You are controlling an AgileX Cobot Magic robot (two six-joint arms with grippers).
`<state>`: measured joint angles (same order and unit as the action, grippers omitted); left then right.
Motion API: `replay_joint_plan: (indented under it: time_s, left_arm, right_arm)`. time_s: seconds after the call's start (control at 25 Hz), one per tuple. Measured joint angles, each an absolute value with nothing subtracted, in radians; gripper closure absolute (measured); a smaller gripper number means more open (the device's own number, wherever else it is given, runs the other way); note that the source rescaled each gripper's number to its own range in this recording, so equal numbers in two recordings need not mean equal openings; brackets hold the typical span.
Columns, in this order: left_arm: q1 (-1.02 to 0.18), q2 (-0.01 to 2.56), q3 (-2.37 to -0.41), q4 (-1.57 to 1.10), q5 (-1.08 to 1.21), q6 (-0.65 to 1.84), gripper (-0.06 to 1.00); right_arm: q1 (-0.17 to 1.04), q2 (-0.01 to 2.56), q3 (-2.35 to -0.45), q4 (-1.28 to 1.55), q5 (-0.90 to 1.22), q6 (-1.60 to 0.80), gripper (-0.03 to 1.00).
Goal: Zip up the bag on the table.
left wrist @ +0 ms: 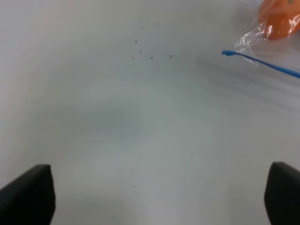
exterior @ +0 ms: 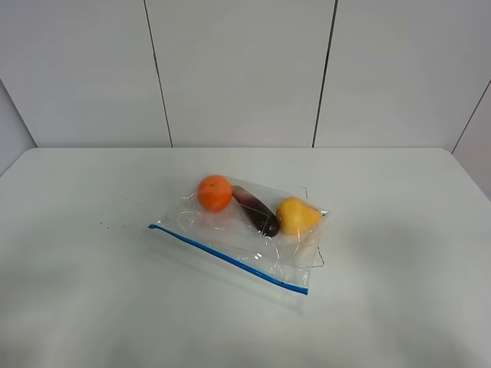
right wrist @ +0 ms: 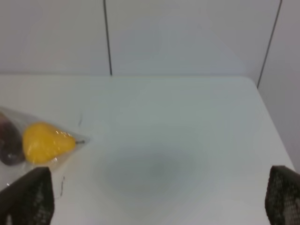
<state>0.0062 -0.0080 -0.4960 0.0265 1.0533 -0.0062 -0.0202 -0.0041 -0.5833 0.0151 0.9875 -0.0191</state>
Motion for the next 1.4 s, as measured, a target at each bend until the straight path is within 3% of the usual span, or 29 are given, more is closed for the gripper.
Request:
replay_joint_plan:
  time_s: [1.4]
  left_arm:
    - [0.006,-0.008,-0.496,0.027,1.053,-0.006,-0.06]
  right_arm:
    - [-0.020,-0.004,-0.501,0.014,1.022,0.000,-0.03]
